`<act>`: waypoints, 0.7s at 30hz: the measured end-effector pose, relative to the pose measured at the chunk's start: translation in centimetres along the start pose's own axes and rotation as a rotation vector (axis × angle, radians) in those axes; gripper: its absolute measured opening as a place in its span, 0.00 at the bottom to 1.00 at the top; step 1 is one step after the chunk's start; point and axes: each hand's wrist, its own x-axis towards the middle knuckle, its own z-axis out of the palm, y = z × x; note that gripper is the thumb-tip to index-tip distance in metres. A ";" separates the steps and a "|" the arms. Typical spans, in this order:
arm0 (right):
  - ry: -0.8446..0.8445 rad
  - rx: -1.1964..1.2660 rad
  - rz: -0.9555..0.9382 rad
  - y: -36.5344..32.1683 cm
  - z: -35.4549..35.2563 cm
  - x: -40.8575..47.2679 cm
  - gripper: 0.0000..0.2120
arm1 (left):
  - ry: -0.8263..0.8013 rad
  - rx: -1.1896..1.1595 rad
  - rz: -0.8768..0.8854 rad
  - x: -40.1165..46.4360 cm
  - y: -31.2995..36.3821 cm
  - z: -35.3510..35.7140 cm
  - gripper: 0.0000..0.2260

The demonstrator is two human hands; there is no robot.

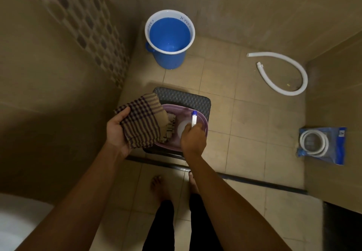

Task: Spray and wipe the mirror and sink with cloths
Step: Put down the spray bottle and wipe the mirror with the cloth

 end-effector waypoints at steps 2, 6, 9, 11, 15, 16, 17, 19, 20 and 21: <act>-0.024 0.015 -0.006 0.1 -0.4 0.1 0.16 | -0.001 -0.006 0.013 -0.5 0.0 0.1 0.15; -0.060 0.037 -0.033 0.7 -1.8 0.2 0.23 | -0.008 -0.028 0.029 -2.0 0.3 1.0 0.16; 0.006 0.049 -0.129 0.8 -4.0 0.1 0.24 | -0.025 -0.032 0.031 -3.6 0.7 2.0 0.17; 0.044 0.041 -0.227 0.2 -5.8 0.1 0.24 | -0.039 -0.033 0.049 -4.8 1.2 2.7 0.16; 0.007 0.053 -0.362 -2.2 -9.4 0.5 0.26 | -0.060 -0.075 0.098 -7.2 2.3 4.0 0.22; -0.008 0.050 -0.416 -2.7 -10.1 0.4 0.26 | -0.065 -0.086 0.112 -7.9 2.6 4.4 0.23; -0.025 0.034 -0.478 -3.2 -10.9 0.1 0.26 | -0.067 -0.100 0.127 -8.8 3.0 4.7 0.23; -0.067 -0.031 -0.607 -4.1 -12.1 -0.4 0.26 | -0.058 -0.120 0.161 -10.3 3.6 5.2 0.21; -0.086 -0.085 -0.680 -4.6 -12.7 -0.6 0.27 | -0.051 -0.129 0.184 -11.1 3.9 5.4 0.20; -0.103 -0.155 -0.754 -4.9 -13.3 -0.9 0.27 | -0.049 -0.141 0.210 -12.0 4.2 5.6 0.19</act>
